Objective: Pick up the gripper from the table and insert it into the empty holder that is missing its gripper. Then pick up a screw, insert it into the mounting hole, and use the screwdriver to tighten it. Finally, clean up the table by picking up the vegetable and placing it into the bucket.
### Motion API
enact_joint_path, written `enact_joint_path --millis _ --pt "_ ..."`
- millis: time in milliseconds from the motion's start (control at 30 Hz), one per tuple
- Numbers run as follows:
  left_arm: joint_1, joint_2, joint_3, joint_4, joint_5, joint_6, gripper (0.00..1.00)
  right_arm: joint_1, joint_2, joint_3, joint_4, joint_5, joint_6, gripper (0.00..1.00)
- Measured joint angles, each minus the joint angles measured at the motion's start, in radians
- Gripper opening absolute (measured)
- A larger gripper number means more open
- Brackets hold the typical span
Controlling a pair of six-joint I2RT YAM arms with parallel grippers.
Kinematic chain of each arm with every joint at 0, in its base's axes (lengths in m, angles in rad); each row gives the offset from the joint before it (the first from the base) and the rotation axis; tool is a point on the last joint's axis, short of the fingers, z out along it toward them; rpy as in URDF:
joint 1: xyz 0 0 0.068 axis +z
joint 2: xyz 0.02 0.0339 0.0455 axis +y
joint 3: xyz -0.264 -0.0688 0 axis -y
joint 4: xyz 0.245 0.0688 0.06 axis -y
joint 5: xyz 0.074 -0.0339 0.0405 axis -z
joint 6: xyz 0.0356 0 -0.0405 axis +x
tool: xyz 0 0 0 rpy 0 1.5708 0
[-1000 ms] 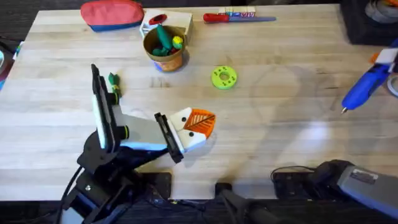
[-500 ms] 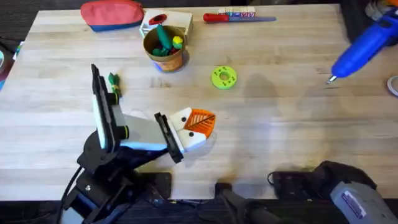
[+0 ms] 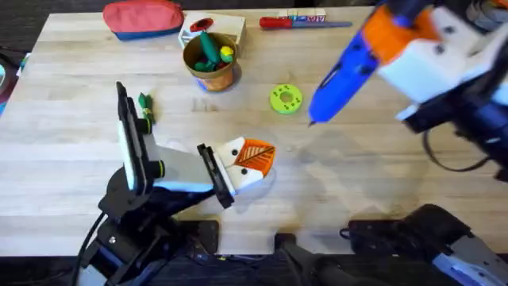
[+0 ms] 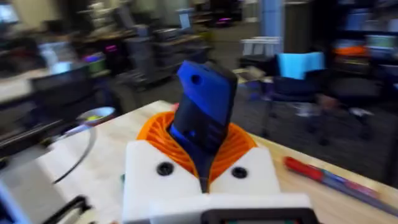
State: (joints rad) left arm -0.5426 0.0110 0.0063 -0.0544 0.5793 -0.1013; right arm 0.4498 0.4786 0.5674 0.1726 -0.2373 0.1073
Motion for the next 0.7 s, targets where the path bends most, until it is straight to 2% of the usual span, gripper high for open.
enact_joint_path --millis 167,267,433,700 --pt "0.0 0.0 0.0 0.0 0.0 0.0 0.015 0.205 0.123 -0.024 0.151 -0.012 -0.061 0.007" --pt "0.0 0.0 0.0 0.0 0.0 0.0 0.015 0.287 0.21 -0.024 0.268 -0.015 -0.101 0.007" --pt "0.0 0.0 0.0 0.0 0.0 0.0 0.015 0.364 0.317 -0.025 0.431 -0.016 -0.132 0.007" --pt "0.0 0.0 0.0 0.0 0.0 0.0 0.015 0.421 0.426 -0.025 0.541 -0.017 -0.142 0.007"
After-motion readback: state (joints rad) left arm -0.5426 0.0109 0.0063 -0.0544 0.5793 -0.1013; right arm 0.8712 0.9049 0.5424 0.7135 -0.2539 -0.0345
